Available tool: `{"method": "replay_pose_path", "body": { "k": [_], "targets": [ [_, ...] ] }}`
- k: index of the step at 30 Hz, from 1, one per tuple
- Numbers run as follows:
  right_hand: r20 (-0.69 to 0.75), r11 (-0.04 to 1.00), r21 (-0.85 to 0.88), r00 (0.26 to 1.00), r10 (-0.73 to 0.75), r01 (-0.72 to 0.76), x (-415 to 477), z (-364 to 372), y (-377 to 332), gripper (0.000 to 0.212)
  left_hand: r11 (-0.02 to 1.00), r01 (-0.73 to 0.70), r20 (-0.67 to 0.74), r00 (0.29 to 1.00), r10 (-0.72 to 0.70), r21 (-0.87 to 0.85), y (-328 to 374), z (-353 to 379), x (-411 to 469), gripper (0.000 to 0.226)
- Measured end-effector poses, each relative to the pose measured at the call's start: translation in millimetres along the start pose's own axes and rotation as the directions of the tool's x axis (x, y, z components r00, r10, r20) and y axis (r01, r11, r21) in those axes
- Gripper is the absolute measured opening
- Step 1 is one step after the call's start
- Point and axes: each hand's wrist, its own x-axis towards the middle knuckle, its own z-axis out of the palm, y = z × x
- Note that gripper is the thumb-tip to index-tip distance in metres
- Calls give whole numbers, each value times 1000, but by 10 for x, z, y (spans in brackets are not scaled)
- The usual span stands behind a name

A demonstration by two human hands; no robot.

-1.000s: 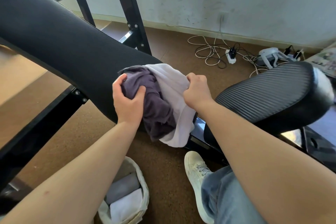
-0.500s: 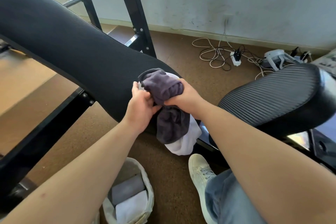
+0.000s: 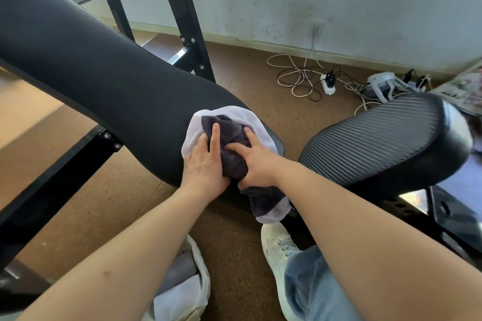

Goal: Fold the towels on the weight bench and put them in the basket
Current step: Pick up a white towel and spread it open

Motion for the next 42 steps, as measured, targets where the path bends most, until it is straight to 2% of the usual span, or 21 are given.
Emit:
{"method": "replay_pose_path", "body": {
  "k": [2, 5, 8, 11, 14, 16, 19, 21, 24, 27, 30, 32, 34, 38, 41, 42],
  "targets": [
    [-10, 993, 114, 1000, 23, -21, 32, 38, 16, 80, 999, -7, 35, 999, 5, 53, -34, -34, 39, 123],
    [-188, 963, 269, 979, 75, -22, 36, -62, 31, 46, 989, 8, 47, 999, -15, 149, -98, -95, 61, 115],
    [-391, 956, 263, 891, 232, -133, -5, -186, 65, 42, 976, 53, 24, 998, -60, 211, -74, -123, 72, 105],
    [-514, 936, 234, 784, 348, -262, -71, -282, 93, 44, 953, 140, 19, 988, -151, 269, 75, -76, 117, 109],
    [-577, 896, 219, 689, 438, -386, -98, -368, 190, 42, 919, 207, 60, 969, -240, 334, 269, -13, 189, 115],
    [-572, 872, 215, 667, 477, -440, -104, -384, 277, 42, 901, 206, 63, 967, -247, 383, 375, 17, 234, 114],
    [-497, 837, 199, 684, 534, -510, -98, -372, 381, 48, 912, 162, -7, 985, -172, 377, 444, 82, 335, 109],
    [-421, 815, 180, 706, 569, -550, -72, -354, 430, 51, 944, 74, -31, 997, -67, 323, 489, 136, 440, 104],
    [-333, 822, 115, 758, 561, -557, -1, -335, 448, 54, 954, -107, 69, 993, 91, 280, 523, 209, 623, 95],
    [-226, 819, 152, 787, 574, -554, 45, -329, 429, 64, 919, -172, 183, 977, 111, 355, 466, 243, 749, 85],
    [-167, 806, 194, 791, 589, -559, 51, -337, 425, 62, 919, -131, 192, 979, 62, 371, 436, 190, 750, 70],
    [-126, 813, 141, 805, 580, -564, 73, -334, 443, 64, 939, -39, 181, 983, -24, 341, 403, 132, 727, 64],
    [-111, 832, 84, 824, 555, -549, 82, -323, 451, 57, 957, 40, 170, 981, -91, 286, 334, 80, 684, 53],
    [-228, 878, 92, 848, 478, -470, 47, -297, 450, 34, 957, 130, 51, 988, -148, 260, 151, -63, 545, 27],
    [-352, 887, 75, 820, 451, -456, 42, -327, 452, 29, 946, 223, -25, 974, -223, 236, -3, -214, 494, 18],
    [-385, 888, 79, 807, 447, -454, 30, -345, 458, 29, 927, 240, -53, 971, -235, 290, -61, -266, 486, 17]
  ]
}}
